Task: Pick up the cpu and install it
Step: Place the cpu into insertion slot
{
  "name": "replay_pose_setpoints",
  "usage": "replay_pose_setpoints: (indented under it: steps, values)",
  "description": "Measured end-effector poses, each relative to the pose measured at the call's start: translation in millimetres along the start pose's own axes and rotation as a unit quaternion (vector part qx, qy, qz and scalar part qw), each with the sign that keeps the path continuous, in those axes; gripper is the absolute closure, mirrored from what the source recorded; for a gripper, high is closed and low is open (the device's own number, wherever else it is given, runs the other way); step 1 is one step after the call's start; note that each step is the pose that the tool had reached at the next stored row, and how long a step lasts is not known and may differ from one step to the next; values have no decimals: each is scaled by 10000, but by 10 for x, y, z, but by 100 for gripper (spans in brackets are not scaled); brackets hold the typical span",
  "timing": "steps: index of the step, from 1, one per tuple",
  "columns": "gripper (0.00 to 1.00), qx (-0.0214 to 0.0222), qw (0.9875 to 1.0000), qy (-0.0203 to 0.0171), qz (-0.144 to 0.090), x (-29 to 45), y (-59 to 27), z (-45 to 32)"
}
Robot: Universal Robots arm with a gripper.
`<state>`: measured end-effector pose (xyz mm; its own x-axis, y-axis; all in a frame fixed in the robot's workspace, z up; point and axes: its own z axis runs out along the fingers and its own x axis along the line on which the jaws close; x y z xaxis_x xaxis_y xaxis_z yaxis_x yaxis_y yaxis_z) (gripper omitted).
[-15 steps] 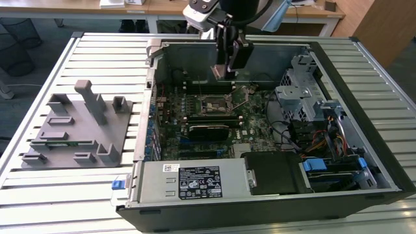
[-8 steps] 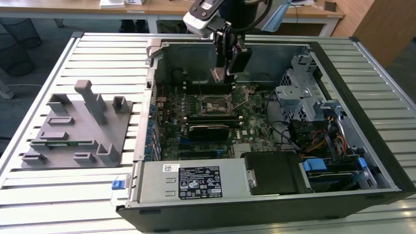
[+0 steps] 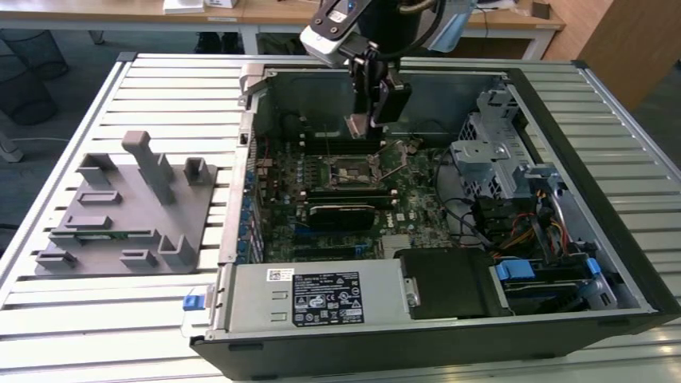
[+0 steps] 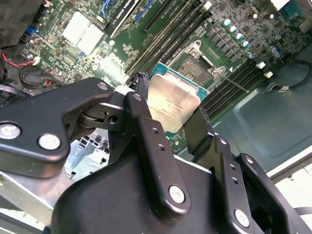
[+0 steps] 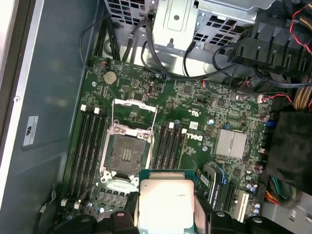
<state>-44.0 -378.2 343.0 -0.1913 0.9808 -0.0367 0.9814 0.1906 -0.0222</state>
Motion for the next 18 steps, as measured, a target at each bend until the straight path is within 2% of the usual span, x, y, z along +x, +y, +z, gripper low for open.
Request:
replay_pose_setpoints:
  steps: [15,18]
  values:
    - [46,0,10000,0,4,4,3,114]
    - [46,5,9999,3,142,5,3,129]
